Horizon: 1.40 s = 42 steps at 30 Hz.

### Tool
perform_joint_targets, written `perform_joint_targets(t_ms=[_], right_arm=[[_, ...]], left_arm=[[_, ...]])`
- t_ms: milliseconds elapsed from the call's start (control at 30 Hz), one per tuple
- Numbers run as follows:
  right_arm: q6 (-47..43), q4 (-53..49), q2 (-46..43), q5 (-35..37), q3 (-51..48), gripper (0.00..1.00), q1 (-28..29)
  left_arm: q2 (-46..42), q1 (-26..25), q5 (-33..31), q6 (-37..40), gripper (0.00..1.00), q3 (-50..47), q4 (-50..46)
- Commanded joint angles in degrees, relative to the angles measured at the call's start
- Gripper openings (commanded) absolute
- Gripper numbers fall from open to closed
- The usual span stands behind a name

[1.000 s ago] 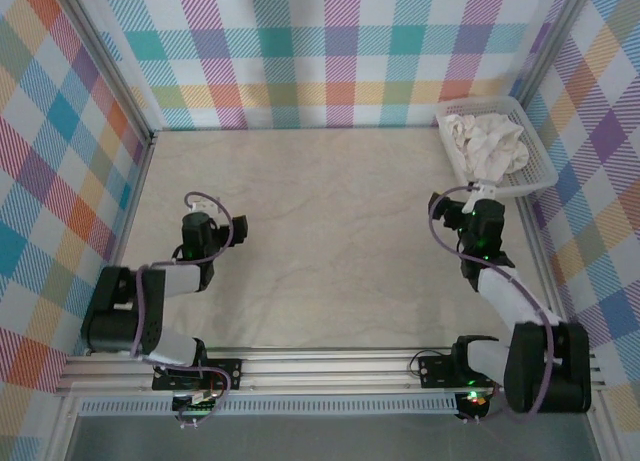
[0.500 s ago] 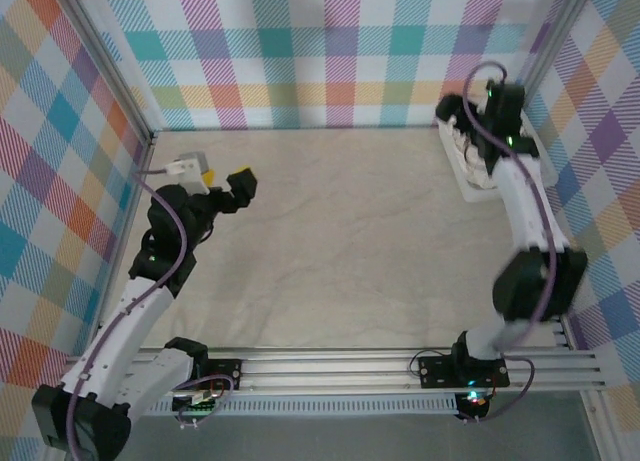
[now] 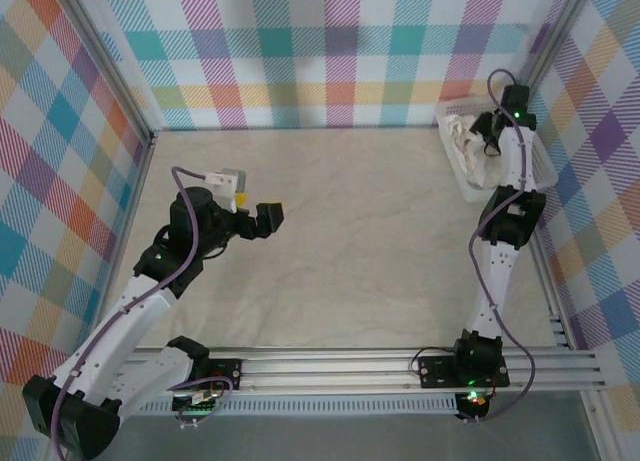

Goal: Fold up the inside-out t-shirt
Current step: Pick up the T-shirt from the basket, then place the T-shirt at the center of the table.

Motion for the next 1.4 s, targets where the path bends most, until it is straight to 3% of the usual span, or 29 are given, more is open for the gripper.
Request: perform_joint_targets(t_ms=[0, 300, 533, 633, 800, 933, 1000, 1100, 1200, 1367], right_arm=[[-3.78, -0.11, -5.07, -8.49, -0.84, 0.00, 0.66], [-2.41, 1.06, -27.02, -20.18, -0.66, 0.00, 2.64], [-5.07, 3.87, -44.89, -27.21, 1.00, 0.00, 14.41], [-2.08, 7.15, -50.58, -32.40, 0.68, 0.00, 19.23], [0.46, 9.98, -55.02, -31.35, -9.90, 0.00, 21.62], [0.40, 9.17, -56.70, -21.76, -26.64, 0.00, 21.63], [0.93, 11.13, -57.01, -18.48, -37.78, 0.09, 21.61], [1.83, 11.33, -56.74, -19.74, -48.78, 0.57, 21.61], [1.90, 12.99, -60.04, -21.09, -58.71, 0.67, 21.63], [4.42, 17.89, -67.63, -15.57, -77.51, 0.71, 21.62]], left_arm=[[-0.06, -0.28, -0.31, 0.40, 1.00, -1.30, 0.77], [4.33, -0.33, 1.38, -0.26, 1.00, 2.94, 2.01], [3.81, -0.42, 5.63, -1.89, 1.00, 2.95, 4.98], [3.00, -0.68, 7.08, -2.28, 1.00, 2.54, 4.67], [0.69, -0.78, 3.72, -2.02, 1.00, 0.89, 3.05], [-0.49, -0.77, -1.59, -1.69, 1.00, 0.55, 0.21], [-0.35, -0.73, -5.41, -1.84, 1.00, 0.86, -1.57], [0.08, -0.76, -7.16, -1.81, 1.00, 0.79, -4.85], [1.43, -0.78, -6.03, -2.39, 1.00, 0.70, -4.97], [9.67, -0.78, -0.22, -7.86, 1.00, 1.69, -3.19]])
